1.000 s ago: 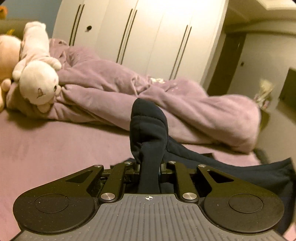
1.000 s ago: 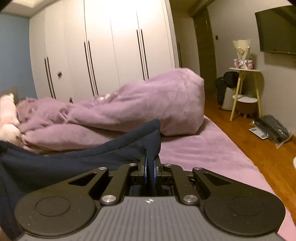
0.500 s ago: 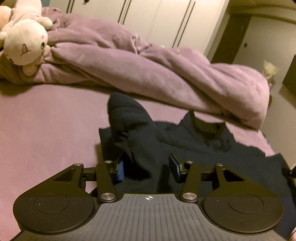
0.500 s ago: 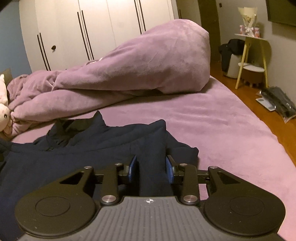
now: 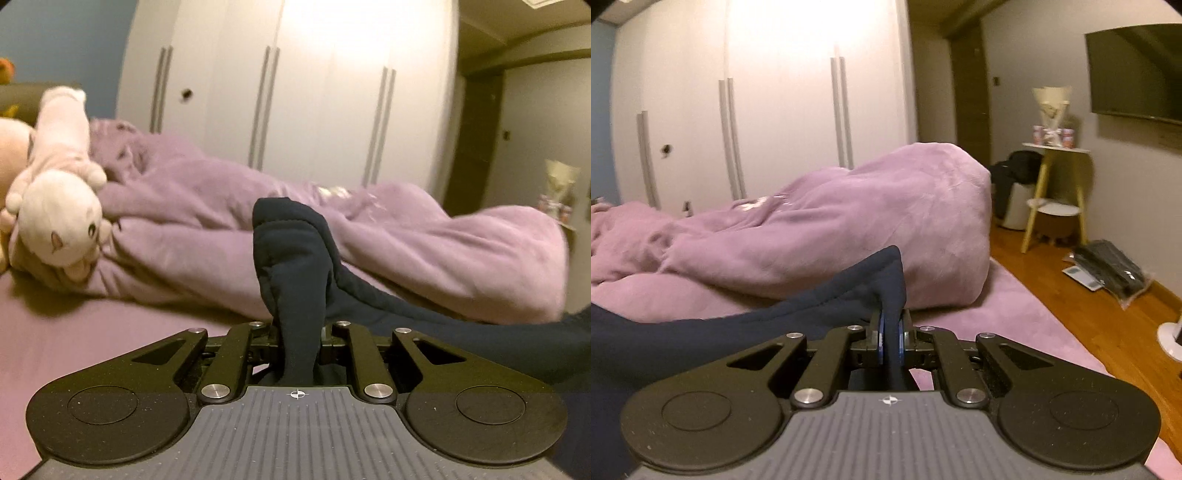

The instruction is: Fold large clothes

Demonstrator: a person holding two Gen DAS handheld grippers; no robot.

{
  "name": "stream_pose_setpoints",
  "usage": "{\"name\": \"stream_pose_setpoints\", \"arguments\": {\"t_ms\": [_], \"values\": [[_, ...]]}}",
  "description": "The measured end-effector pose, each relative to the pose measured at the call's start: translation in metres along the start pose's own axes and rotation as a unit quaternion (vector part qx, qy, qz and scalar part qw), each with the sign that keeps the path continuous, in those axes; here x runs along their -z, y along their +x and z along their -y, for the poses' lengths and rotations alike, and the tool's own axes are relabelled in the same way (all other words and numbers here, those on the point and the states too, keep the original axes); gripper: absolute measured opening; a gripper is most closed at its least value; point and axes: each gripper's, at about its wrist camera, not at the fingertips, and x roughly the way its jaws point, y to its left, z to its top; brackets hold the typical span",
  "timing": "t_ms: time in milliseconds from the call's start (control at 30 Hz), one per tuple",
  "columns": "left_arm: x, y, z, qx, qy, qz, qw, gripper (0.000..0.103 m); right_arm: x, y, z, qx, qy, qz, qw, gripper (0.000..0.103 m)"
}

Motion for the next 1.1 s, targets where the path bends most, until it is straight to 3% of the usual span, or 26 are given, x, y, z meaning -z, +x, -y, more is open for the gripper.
{"name": "stream_pose_setpoints", "arguments": {"t_ms": [100,267,400,467,667,767,867,967,1033,1100], "values": [[0.016,0.036,0.018,-0.039,0.004,0.009,0.9992,0.017,0.008,0.035,-0.012,0.038,0.006,-0.009,0.999,0.007],[0.076,0.084,0.027,-0.081,0.02,-0.023,0.9963,0.02,0.057,0.086,-0.014,0.095,-0.021,-0.036,0.995,0.007],[0.097,0.105,0.002,-0.071,-0.035,-0.061,0.995,0.041,0.085,0.108,-0.004,0.1,-0.01,-0.052,0.994,0.009],[0.101,0.113,-0.007,-0.064,-0.057,-0.077,0.9934,0.045,0.097,0.118,0.0,0.102,-0.001,-0.06,0.993,0.011],[0.111,0.122,-0.019,-0.052,-0.088,-0.075,0.992,0.054,0.108,0.137,0.014,0.099,0.036,-0.07,0.992,0.016],[0.109,0.116,-0.021,-0.041,-0.102,-0.074,0.9912,0.056,0.107,0.133,0.015,0.093,0.041,-0.063,0.993,0.019],[0.103,0.101,-0.032,-0.044,-0.132,-0.074,0.9875,0.069,0.102,0.113,0.02,0.078,0.062,-0.043,0.994,0.038],[0.095,0.071,-0.046,-0.04,-0.137,-0.082,0.9864,0.069,0.093,0.079,0.023,0.059,0.074,-0.013,0.995,0.039],[0.091,0.046,-0.047,-0.035,-0.114,-0.079,0.9897,0.069,0.089,0.049,0.018,0.042,0.069,0.019,0.997,0.039],[0.088,0.026,-0.035,-0.027,-0.091,-0.07,0.993,0.071,0.087,0.023,0.001,-0.007,0.059,0.043,0.997,0.04]]}}
